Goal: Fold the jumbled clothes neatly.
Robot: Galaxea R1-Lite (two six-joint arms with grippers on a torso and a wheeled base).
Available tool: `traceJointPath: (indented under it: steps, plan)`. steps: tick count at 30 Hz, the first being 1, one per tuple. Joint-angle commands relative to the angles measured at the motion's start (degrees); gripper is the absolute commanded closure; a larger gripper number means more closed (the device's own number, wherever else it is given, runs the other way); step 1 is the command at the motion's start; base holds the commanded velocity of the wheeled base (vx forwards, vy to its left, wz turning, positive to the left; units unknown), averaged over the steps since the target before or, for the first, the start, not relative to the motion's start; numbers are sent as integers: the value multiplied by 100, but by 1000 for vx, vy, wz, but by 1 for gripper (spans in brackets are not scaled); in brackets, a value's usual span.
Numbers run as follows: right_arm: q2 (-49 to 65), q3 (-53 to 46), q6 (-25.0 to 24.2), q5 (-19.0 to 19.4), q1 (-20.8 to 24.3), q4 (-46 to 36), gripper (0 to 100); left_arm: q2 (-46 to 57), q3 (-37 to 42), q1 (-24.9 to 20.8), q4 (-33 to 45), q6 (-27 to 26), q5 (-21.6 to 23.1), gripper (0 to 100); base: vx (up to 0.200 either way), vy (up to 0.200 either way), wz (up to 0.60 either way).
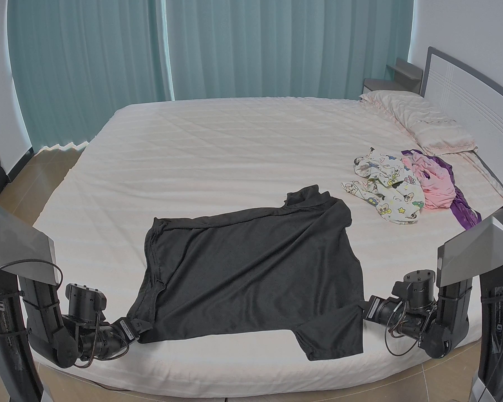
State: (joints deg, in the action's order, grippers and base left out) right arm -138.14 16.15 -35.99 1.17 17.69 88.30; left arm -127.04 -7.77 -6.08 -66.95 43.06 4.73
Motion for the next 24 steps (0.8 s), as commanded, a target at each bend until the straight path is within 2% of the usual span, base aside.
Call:
traceJointPath:
  steps: [1,3,4,8,9,16,18,19,20,21,22,24]
  plan:
    - [288,204,171,120,-266,-14,100,-5,21,-25,-2,1,-7,0,0,0,0]
    - [350,266,259,243,-336,-32,100,-5,21,-33,-2,1,-7,0,0,0,0]
    - [429,353,373,428,-389,-93,100,-14,21,-33,-2,1,-7,0,0,0,0]
    - [429,635,470,489,-363,-629,100,-14,21,-33,-2,1,-7,0,0,0,0]
    - [420,705,479,507,-363,-744,0,-14,21,-33,-2,1,-7,0,0,0,0]
    - [666,371,514,569,-494,-832,0,-5,38,-33,-2,10,2,0,0,0,0]
    - [815,-24,637,894,-565,-761,0,4,38,-33,-2,10,10,0,0,0,0]
    - [815,-24,637,894,-565,-761,0,4,38,-33,-2,10,10,0,0,0,0]
    - [886,-385,795,1245,-582,-700,0,4,38,-33,-2,19,10,0,0,0,0]
    - [894,-411,804,1263,-582,-691,0,4,38,-33,-2,19,10,0,0,0,0]
    - [868,-736,1006,1509,-565,-498,0,4,38,-33,-2,45,10,0,0,0,0]
    - [754,-982,1138,1588,-521,-234,0,4,38,-33,-2,45,28,0,0,0,0]
